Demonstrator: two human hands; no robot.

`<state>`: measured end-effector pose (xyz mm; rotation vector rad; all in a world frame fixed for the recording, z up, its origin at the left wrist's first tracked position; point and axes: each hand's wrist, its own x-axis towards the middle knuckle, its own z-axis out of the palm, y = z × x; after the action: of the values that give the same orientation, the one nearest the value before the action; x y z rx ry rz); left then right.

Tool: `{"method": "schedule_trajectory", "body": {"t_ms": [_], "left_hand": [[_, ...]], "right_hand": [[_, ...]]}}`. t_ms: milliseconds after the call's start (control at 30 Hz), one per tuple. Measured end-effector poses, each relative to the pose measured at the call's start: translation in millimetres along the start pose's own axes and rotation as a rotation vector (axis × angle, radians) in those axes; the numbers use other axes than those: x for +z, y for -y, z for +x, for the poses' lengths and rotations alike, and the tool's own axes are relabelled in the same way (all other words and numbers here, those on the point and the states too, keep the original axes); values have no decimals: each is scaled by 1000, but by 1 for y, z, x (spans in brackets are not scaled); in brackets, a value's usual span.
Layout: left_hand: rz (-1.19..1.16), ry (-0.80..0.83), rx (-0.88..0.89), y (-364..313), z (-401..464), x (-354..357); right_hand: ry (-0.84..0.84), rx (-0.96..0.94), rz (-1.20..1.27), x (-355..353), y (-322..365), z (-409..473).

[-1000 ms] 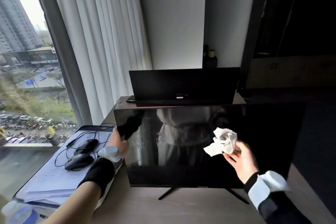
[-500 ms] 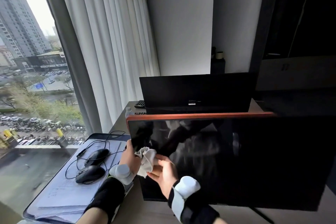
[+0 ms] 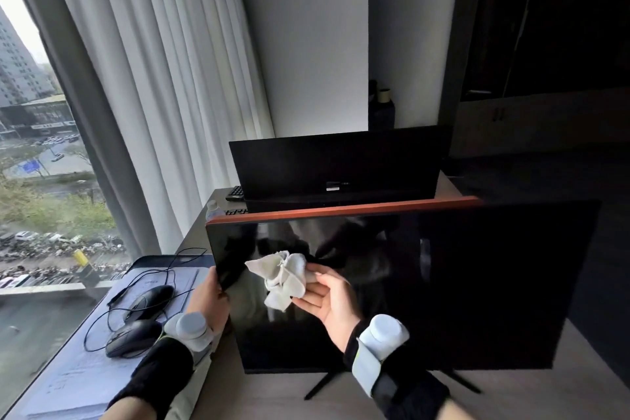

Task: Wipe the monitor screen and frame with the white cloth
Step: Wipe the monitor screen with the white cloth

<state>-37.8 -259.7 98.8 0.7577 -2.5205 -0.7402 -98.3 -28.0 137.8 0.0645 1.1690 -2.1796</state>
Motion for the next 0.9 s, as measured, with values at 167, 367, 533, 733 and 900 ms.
{"method": "schedule_trajectory", "body": {"t_ms": [167, 367, 533, 733, 900], "left_hand": [[35, -27, -26, -1, 3, 6], [100, -64, 21, -2, -1, 9], [117, -62, -54, -6, -9, 10], [139, -49, -100, -12, -11, 6], [118, -9, -165, -17, -15, 1]], "right_hand": [[-108, -144, -10, -83, 60, -22], [-325, -304, 141, -187, 119, -53], [-492, -417, 238, -248, 150, -76], [-527, -486, 92, -240, 149, -71], [-389, -464, -52, -175, 113, -49]]}}
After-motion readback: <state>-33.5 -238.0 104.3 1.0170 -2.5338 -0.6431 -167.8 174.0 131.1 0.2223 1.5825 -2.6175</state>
